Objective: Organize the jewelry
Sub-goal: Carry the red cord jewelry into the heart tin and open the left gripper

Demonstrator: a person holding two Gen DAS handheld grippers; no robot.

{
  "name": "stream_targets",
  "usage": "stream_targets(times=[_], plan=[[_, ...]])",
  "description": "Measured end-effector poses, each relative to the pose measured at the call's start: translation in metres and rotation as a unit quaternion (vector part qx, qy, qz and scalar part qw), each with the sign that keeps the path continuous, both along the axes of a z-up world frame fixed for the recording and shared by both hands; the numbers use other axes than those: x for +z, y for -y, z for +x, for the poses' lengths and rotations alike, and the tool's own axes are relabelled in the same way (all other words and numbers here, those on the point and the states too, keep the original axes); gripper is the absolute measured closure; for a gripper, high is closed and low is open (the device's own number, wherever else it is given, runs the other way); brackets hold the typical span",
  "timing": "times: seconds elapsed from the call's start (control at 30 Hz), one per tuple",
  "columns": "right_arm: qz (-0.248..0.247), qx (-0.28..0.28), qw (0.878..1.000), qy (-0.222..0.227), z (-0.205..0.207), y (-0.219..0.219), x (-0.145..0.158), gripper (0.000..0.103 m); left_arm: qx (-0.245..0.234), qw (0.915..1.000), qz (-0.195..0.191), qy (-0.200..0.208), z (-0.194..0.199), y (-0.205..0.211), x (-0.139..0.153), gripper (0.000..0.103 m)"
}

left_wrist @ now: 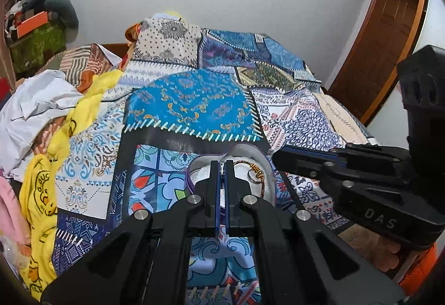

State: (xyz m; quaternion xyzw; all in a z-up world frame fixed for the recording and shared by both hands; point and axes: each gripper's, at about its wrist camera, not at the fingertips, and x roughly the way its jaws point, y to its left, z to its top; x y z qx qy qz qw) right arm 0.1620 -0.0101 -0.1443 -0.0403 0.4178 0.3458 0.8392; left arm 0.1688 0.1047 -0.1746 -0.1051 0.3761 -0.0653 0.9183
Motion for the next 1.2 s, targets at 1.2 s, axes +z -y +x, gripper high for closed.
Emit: stream_targets(times=[1.2], plan=[[-0.014, -0.013, 1.0, 0.009, -0.004, 0.007, 0.012, 0.064, 0.016, 0.9997, 0.017, -0.002, -0.008, 0.0, 0.018, 0.071]])
